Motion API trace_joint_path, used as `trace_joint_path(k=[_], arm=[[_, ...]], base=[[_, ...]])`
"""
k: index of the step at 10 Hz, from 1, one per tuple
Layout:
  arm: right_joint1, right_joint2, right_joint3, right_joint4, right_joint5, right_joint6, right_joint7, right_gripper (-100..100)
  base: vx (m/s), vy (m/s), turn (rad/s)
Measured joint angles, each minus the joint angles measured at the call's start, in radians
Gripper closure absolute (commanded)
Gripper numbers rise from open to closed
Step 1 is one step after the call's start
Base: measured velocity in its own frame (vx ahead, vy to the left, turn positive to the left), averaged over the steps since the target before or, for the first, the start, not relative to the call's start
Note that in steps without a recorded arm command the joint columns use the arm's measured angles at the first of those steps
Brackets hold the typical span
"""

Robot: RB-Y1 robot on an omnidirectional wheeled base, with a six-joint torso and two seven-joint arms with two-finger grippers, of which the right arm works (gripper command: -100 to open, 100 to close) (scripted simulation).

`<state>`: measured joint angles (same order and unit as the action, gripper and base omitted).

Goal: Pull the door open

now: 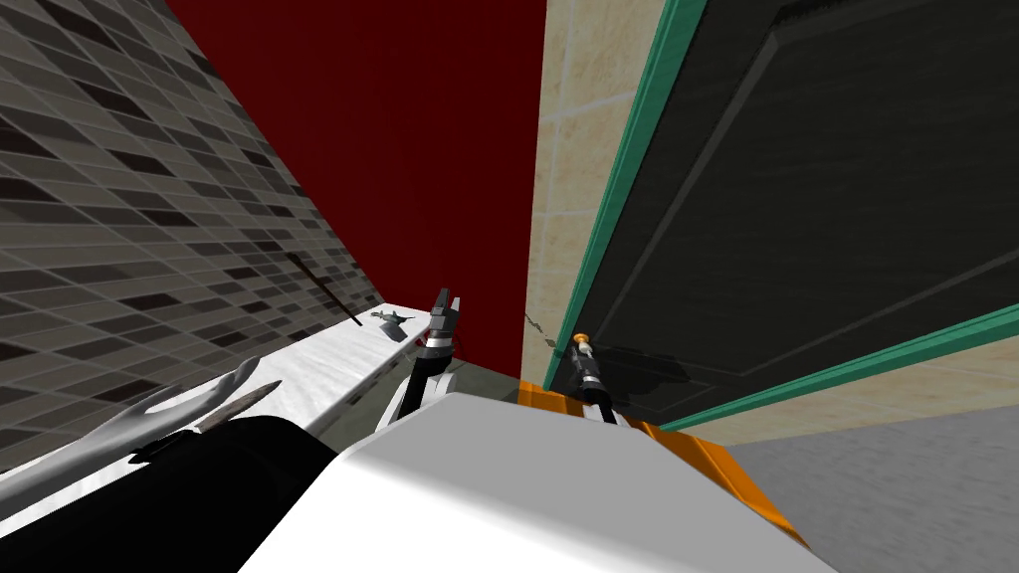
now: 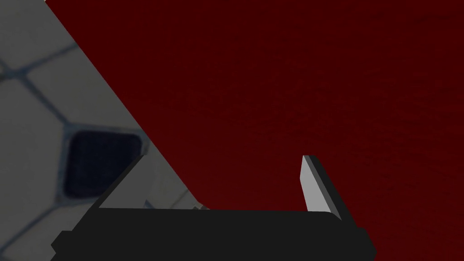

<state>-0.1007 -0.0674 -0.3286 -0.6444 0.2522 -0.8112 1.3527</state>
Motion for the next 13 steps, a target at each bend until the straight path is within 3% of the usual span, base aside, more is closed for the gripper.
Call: trace_joint_path(k=[4,5,8,11,13], arm=[[0.003,-0.003,-0.002,-0.002,-0.001,0.002,-0.002,100],[0.003,-0.003,-0.002,-0.002,-0.001,0.002,-0.002,-100],[0.000,-0.013,0.003,-0.009,0.002,0.000,-0.007,-100],[-0.003,-0.018,0.009,-0.016,0.006,0.000,-0.013,-100],[-0.005,-0.019,0.011,-0.017,0.007,0.000,-0.015,-100]], base=[[0.000,-0.005,0.006],[-0.102,0.069,0.010],[-0.199,0.071,-0.020],[-0.210,-0.048,-0.043],[0.002,-0.009,0.053]])
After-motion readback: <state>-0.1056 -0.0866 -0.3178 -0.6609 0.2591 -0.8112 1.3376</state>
